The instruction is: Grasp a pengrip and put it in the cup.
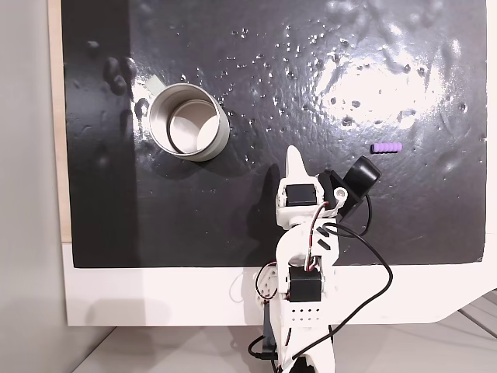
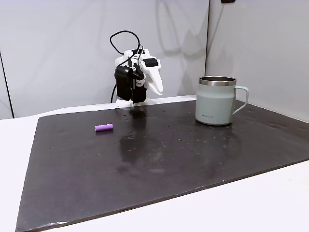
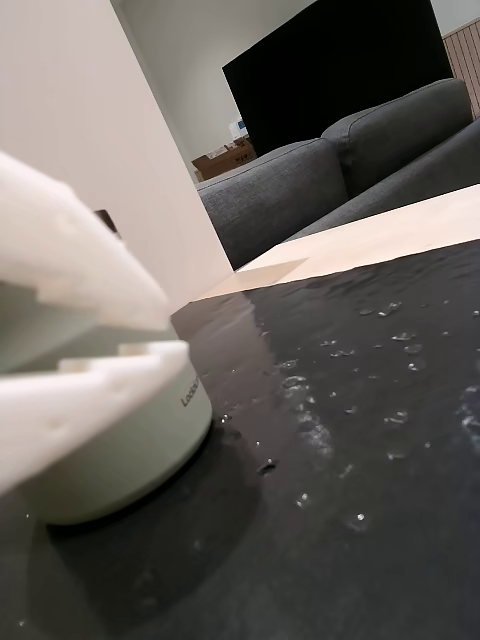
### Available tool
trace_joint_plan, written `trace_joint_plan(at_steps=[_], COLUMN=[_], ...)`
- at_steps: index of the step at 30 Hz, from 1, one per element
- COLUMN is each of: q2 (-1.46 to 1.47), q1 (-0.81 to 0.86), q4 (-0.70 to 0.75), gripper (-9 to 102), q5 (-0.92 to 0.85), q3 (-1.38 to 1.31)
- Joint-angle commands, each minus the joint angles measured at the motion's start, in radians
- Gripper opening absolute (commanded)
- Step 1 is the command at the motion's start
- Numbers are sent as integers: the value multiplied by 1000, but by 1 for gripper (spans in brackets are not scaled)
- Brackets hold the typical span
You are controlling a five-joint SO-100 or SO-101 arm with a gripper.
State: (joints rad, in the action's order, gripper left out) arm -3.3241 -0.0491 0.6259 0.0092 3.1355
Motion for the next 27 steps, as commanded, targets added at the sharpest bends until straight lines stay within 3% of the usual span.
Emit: trace_joint_plan(at_steps=[1,6,12,27], q2=[-14,-14,-2,563], q1=[-9,-12,-23,120], q4=[3,28,238,641], gripper=[0,0,0,0], q5=[-14,-77,-115,-163], q3=[52,23,-290,-1006])
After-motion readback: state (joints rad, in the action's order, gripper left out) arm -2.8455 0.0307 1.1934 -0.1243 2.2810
